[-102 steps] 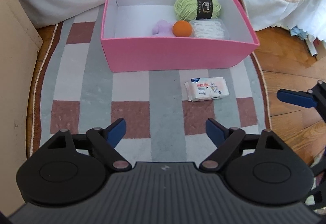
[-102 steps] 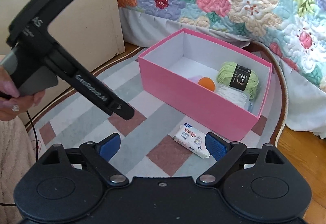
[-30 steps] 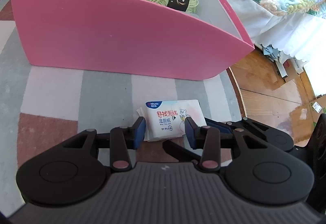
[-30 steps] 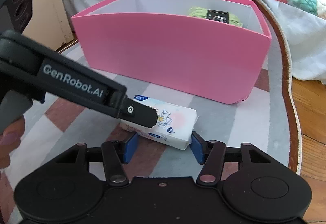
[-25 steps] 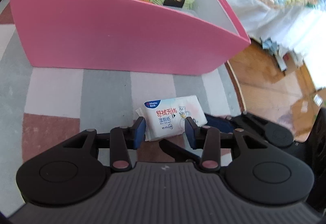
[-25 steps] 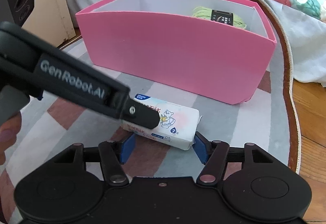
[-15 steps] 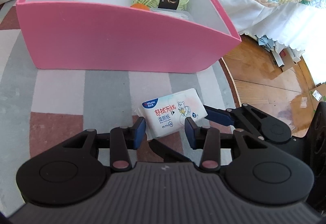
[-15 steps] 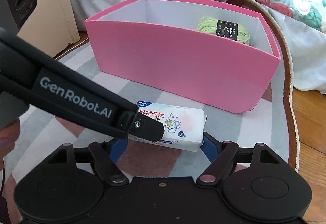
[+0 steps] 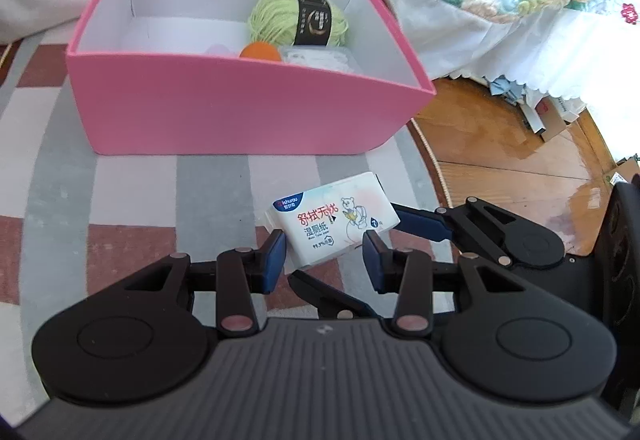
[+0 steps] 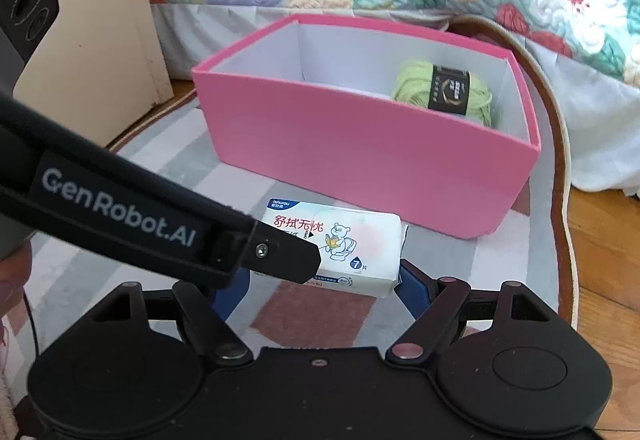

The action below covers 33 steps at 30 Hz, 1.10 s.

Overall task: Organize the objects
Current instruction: 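Lift the wet-wipes pack with the left gripper toward the pink box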

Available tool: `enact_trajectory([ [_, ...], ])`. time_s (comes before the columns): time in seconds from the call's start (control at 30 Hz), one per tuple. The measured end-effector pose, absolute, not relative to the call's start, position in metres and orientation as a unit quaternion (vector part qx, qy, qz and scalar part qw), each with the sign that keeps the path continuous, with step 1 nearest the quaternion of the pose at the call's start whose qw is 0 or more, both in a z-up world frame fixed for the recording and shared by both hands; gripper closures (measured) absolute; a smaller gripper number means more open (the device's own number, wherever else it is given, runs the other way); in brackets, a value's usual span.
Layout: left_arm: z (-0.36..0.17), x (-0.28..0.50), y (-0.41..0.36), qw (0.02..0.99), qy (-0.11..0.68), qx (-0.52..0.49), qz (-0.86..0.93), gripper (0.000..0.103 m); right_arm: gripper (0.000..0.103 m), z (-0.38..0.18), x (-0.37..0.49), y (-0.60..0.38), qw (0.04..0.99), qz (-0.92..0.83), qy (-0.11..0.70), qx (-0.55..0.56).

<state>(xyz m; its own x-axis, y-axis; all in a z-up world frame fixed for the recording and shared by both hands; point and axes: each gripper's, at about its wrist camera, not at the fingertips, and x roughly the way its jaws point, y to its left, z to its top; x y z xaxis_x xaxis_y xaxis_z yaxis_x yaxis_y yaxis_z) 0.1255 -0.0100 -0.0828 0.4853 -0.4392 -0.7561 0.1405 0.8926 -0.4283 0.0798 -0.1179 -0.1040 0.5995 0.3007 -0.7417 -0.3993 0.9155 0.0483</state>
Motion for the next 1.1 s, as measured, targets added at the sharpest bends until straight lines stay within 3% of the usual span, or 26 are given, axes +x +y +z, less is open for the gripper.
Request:
enact_trajectory([
  [0.33, -0.052, 0.11, -0.001, 0.862, 0.449, -0.155, -0.176, 0.064, 0.02, -0.073, 0.058, -0.104, 0.907, 0.203, 0.355, -0.101],
  [0.73, -0.015, 0.091, 0.002, 0.886, 0.404, -0.139, -0.183, 0.064, 0.029, -0.037, 0.051, -0.111, 0.917, 0.209, 0.333, -0.064],
  [1.1, 0.004, 0.081, -0.003, 0.896, 0.391, -0.136, -0.163, 0.064, 0.031, -0.013, 0.042, -0.112, 0.926, 0.216, 0.3, -0.082],
])
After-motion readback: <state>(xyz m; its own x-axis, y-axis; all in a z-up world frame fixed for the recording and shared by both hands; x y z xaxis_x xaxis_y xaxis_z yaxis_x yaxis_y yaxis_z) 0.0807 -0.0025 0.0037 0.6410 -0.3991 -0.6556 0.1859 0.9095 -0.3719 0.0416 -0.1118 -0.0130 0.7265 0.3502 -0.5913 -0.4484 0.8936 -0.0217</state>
